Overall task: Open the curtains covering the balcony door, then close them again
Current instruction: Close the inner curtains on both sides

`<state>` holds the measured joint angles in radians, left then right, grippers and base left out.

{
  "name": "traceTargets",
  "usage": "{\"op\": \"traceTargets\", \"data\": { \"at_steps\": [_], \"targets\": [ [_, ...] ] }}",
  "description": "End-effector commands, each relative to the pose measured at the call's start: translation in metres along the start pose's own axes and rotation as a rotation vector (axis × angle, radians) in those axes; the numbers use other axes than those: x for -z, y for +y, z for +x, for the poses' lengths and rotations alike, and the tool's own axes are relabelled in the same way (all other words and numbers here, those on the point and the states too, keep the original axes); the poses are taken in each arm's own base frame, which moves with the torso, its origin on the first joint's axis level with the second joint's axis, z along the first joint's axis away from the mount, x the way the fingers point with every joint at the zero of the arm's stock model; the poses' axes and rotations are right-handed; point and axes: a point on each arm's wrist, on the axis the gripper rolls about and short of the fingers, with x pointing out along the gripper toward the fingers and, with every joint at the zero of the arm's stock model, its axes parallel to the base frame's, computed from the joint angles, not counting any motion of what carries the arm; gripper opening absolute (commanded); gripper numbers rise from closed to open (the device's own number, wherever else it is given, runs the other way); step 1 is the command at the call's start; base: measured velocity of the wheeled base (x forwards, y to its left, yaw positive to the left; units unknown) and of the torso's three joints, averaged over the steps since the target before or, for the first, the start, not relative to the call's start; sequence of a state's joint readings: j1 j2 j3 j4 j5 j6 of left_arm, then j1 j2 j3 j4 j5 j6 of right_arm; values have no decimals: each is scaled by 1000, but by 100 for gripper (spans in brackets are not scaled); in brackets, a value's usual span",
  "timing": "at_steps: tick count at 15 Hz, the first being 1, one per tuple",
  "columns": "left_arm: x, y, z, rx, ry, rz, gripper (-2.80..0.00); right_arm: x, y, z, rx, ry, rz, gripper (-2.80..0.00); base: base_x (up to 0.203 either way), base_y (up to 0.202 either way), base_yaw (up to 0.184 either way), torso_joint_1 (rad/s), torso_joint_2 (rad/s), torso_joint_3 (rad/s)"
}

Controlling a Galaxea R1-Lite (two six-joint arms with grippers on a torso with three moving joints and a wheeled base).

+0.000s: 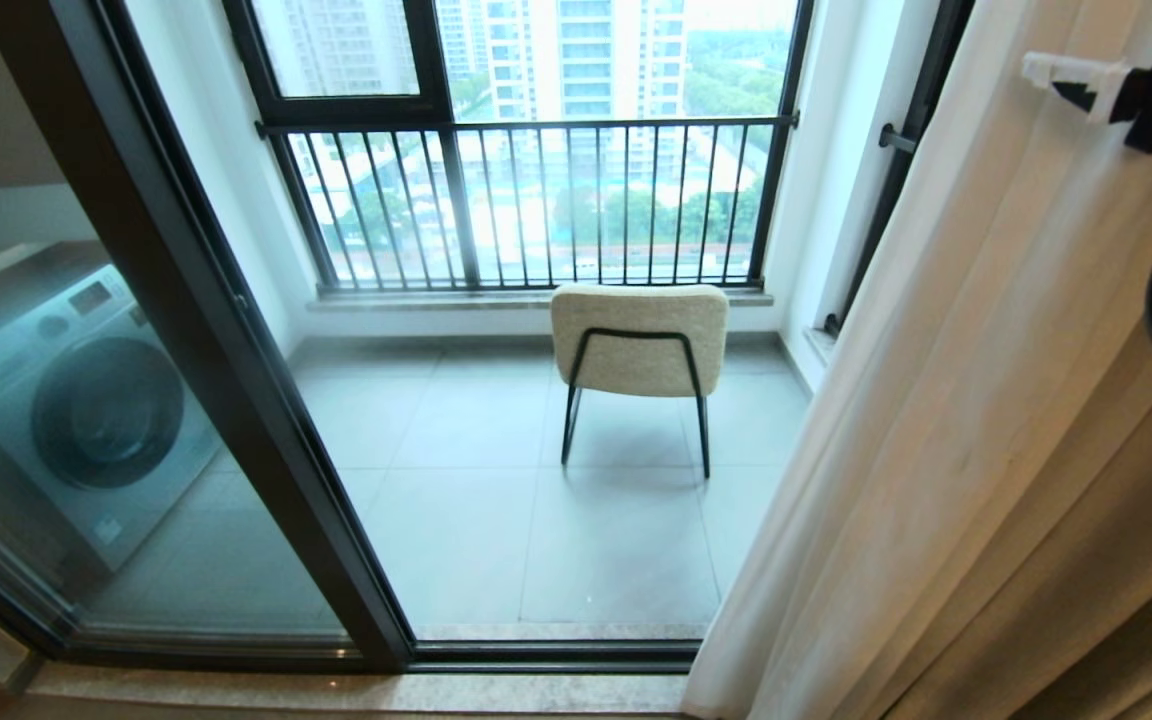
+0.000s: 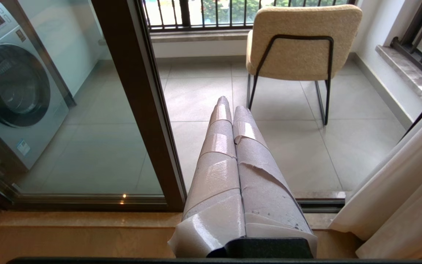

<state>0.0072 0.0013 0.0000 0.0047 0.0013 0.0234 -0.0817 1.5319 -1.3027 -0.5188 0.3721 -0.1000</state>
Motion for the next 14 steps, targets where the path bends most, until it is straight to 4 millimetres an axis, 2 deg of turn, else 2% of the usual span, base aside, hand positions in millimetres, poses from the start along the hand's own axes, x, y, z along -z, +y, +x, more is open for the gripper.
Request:
{"op": "traceTargets", "data": {
  "at_steps": [1,7,14],
  "targets": [
    [0,0,0,-1,0,0,-280,5,-1,7,-6,5,1,-280,0,0,0,0,0,0],
    [0,0,0,-1,0,0,-280,3,2,14,-16,-58,-14,-280,0,0,0,0,0,0],
    [0,0,0,-1,0,0,-280,-8,1,7,37,-90,-19,-280,0,0,0,0,0,0]
  ]
}}
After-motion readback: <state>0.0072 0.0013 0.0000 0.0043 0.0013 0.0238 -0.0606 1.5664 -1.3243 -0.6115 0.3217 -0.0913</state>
